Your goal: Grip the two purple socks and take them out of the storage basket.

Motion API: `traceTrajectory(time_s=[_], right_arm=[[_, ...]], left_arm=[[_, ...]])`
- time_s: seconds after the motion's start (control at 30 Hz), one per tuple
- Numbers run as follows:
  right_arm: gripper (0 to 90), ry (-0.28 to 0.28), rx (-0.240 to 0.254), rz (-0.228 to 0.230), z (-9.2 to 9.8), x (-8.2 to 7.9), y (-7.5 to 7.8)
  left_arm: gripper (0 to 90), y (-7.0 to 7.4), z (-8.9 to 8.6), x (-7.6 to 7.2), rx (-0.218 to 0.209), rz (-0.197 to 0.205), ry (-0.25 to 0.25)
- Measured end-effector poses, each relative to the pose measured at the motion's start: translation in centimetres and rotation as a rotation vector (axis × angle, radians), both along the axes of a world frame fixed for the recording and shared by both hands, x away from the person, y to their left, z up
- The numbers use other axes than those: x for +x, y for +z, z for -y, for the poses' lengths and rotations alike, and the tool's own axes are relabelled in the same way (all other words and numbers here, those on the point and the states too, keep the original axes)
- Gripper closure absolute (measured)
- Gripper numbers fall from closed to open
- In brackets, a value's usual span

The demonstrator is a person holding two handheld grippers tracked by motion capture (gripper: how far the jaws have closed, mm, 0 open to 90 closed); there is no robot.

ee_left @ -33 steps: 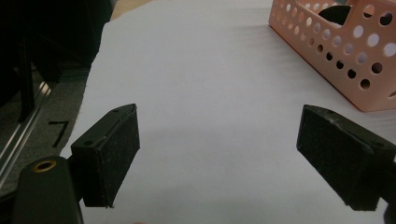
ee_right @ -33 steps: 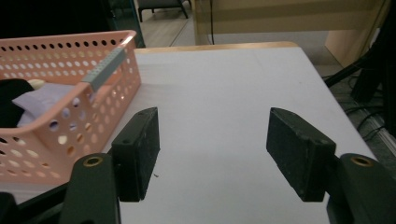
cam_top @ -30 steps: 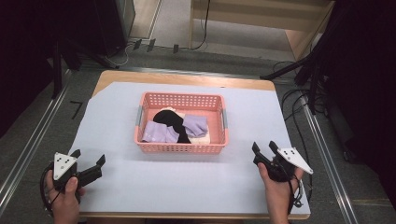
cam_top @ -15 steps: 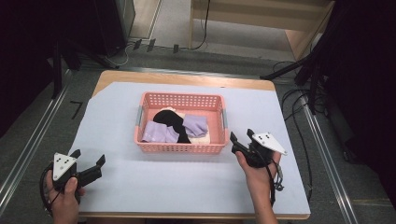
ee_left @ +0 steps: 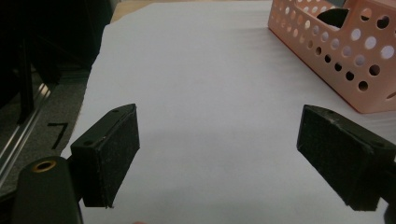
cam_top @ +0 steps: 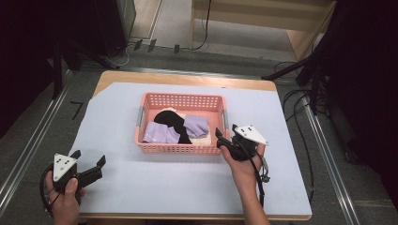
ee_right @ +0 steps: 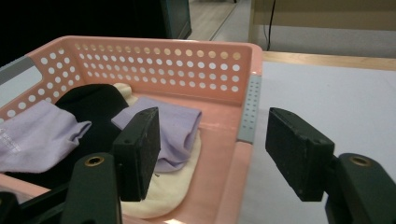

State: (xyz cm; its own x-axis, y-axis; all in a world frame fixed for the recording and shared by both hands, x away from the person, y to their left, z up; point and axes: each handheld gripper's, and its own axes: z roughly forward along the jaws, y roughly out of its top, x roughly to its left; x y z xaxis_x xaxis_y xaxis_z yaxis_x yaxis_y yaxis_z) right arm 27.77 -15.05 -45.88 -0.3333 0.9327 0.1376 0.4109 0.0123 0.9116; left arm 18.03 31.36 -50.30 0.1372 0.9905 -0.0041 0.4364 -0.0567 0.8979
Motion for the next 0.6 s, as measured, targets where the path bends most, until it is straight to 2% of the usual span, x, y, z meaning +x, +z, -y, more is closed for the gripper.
traceTrajectory(time_s=[0.07, 0.23, 0.3, 0.6], right_arm=[[36.1, 0.0, 0.005, -0.015, -0.6, 0.2, 0.0], [36.1, 0.013, 0.011, -0.008, -1.7, 0.5, 0.0], [36.1, 0.024, 0.004, -0.025, -2.5, 0.7, -0.1], [36.2, 0.065, -0.016, -0.035, -4.9, 1.3, -0.2]], left_arm=[[14.3, 0.0, 0.0, 0.0, -0.001, 0.001, 0.0], [14.3, 0.0, 0.0, 0.0, -0.001, 0.001, 0.0], [14.3, 0.0, 0.0, 0.0, 0.0, -0.001, -0.001], [14.3, 0.0, 0.0, 0.0, -0.002, -0.001, -0.001]])
